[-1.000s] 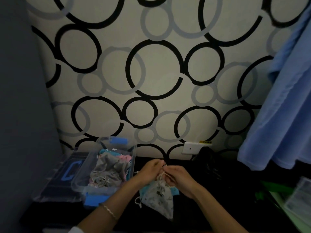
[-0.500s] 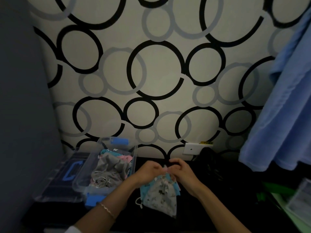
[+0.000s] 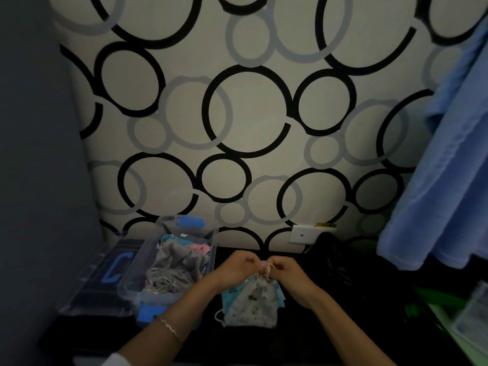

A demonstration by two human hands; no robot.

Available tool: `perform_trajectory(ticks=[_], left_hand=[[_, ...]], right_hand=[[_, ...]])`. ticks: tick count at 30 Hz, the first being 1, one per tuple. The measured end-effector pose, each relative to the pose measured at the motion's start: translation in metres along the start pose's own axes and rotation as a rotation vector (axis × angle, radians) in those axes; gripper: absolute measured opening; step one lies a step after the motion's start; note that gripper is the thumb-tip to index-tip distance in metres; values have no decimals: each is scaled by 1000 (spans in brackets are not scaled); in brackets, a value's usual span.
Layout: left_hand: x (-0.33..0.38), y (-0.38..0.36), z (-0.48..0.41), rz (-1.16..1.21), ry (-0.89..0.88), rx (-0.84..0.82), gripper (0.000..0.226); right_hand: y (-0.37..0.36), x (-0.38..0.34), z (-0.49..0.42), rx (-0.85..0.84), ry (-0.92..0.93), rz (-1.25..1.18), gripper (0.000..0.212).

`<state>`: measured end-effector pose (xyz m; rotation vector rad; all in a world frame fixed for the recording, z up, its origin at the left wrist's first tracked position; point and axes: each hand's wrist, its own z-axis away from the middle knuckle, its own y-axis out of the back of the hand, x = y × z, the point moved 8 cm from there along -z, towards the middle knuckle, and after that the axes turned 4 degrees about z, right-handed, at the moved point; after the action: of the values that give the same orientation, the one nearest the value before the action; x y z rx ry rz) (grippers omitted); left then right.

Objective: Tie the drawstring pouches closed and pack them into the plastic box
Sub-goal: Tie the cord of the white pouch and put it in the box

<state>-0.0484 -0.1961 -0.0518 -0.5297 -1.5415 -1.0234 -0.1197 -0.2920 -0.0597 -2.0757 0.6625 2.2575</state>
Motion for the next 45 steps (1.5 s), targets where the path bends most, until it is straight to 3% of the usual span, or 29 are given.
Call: perform_trajectory(ticks=[2, 7, 12, 18, 25, 27, 30, 32, 34, 37, 41, 43, 45], left_hand=[[0, 2, 1, -13, -2, 47, 29], [-5, 7, -2, 12, 29, 97, 23], [-7, 4, -4, 31, 34, 74, 25], [-11, 12, -2, -21, 30, 75, 19], [-18, 48, 9, -270, 50, 154, 18], [-18, 55, 13, -349, 50, 166, 18], [-15, 48, 13, -436, 41, 98, 16], [-4, 36, 11, -512, -51, 49, 17], [13, 30, 8, -627, -191, 115, 18], [27, 27, 0, -716, -283, 237, 14], [26, 18, -7, -718, -271, 345, 19], [11, 18, -7, -541, -185, 397, 31], [-11, 11, -9, -296, -35, 340, 36]], right_hand=[[-1, 0, 0, 5, -14, -52, 7], [4, 1, -2, -4, -40, -73, 26], [7, 0, -6, 89, 5, -10, 12], [11, 26, -12, 124, -162, -619, 33], [24, 59, -12, 201, -246, -723, 28], [26, 65, -11, 188, -276, -654, 29], [17, 54, -10, 121, -253, -311, 31], [8, 35, -9, 72, -183, -59, 30], [-4, 21, -8, -25, -139, 103, 32], [-26, 14, -2, -194, -166, 120, 24], [-23, 11, -1, -90, -93, 152, 34], [-19, 12, 1, -47, -100, 120, 35], [-14, 15, 3, -8, -115, 61, 41]])
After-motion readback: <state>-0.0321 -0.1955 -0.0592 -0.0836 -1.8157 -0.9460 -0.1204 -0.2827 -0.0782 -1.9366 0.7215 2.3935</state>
